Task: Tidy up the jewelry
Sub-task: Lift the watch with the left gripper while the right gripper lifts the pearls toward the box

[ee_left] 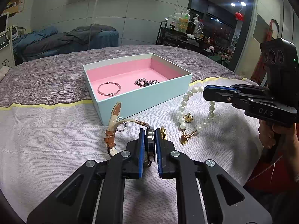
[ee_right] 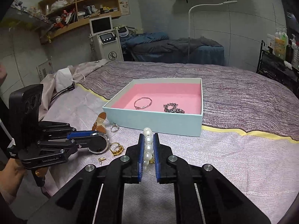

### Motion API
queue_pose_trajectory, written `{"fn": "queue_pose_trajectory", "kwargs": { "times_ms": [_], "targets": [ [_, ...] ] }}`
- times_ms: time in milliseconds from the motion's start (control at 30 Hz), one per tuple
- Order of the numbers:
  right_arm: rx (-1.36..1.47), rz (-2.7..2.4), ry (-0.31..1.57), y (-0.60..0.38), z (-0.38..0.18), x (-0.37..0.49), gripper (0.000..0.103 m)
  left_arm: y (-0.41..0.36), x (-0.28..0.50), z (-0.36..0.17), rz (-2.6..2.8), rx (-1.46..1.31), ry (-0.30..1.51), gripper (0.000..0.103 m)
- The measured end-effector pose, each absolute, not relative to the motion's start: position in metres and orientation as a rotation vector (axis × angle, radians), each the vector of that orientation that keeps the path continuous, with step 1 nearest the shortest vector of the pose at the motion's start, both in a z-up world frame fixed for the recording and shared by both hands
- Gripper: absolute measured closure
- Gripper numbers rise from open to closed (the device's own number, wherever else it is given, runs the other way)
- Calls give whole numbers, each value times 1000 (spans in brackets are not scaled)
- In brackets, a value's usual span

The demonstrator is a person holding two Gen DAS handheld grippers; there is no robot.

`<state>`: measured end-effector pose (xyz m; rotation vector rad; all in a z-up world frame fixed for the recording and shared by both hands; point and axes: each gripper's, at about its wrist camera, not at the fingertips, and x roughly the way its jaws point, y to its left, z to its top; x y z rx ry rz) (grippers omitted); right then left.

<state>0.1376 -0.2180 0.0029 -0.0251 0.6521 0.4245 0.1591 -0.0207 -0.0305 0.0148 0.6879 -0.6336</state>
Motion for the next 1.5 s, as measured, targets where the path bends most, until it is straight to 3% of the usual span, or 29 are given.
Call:
{"fn": "queue_pose_trajectory", "kwargs": {
  "times_ms": [167, 233, 667, 700, 733, 800, 867, 1000, 1067, 1200, 1500],
  "targets": [
    [-8, 449, 601, -217, 19, 129, 94, -15, 151, -17, -629, -22, 651, 94],
    [-2, 456, 585, -217, 25, 128, 94, -14, 148, -10, -631, -31, 628, 100],
    [1, 449, 579, -217, 29, 134, 94, -22, 150, -12, -612, 57, 686, 98],
    [6, 450, 586, -217, 27, 134, 94, -25, 150, -17, -613, 71, 700, 88],
    [8, 450, 590, -217, 26, 134, 94, -27, 150, -20, -603, 87, 705, 67],
    [6, 448, 594, -217, 24, 133, 94, -26, 149, -25, -604, 86, 708, 45],
    [4, 446, 600, -217, 23, 133, 94, -23, 151, -26, -625, 67, 706, 45],
    [17, 443, 610, -218, 20, 134, 94, -30, 158, -32, -608, 144, 714, 64],
    [16, 442, 611, -216, 20, 134, 94, -36, 160, -37, -621, 174, 726, 65],
    [12, 444, 617, -214, 18, 133, 94, -45, 166, -51, -621, 195, 767, 89],
    [31, 480, 601, -214, 25, 135, 94, -32, 158, -35, -592, 111, 725, 92]
  ]
}}
